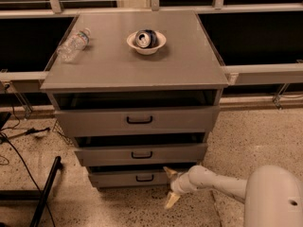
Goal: Open bottom drawer
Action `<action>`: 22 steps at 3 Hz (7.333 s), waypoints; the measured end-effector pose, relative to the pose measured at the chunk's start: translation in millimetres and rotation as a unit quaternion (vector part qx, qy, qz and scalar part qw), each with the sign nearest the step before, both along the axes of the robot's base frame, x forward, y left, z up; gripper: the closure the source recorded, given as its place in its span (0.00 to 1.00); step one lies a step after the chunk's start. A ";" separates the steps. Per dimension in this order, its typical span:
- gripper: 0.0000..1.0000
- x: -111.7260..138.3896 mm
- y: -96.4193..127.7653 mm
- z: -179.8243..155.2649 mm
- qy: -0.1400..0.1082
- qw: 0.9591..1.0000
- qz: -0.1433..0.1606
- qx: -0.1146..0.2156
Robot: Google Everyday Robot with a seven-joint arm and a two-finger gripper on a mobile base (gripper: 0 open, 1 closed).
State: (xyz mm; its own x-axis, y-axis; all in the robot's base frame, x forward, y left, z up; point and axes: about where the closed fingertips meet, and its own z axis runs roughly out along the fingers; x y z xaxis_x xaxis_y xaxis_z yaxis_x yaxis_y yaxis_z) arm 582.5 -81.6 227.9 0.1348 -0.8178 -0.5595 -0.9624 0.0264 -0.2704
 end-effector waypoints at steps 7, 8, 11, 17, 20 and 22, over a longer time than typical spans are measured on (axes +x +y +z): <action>0.00 39.3 -24.6 -47.2 0.086 0.996 -0.024 -0.028; 0.00 30.7 -19.3 -48.0 0.112 0.993 -0.013 -0.033; 0.00 -1.6 -14.0 -37.1 0.165 0.985 0.005 -0.046; 0.00 -90.6 -43.9 -27.8 0.280 0.959 0.002 -0.045; 0.00 -166.8 -62.9 -18.9 0.342 0.939 -0.001 -0.041; 0.00 -125.1 -28.2 -15.6 0.200 0.977 0.014 0.069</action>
Offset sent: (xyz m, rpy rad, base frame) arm 0.0465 -0.0307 -0.0093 -0.0248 0.0080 -0.0561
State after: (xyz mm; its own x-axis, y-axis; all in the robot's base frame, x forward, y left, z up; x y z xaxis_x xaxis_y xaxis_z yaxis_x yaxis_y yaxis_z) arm 457.4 -109.8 212.3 -0.0966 -0.7304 -0.6762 -0.9912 0.0090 0.1319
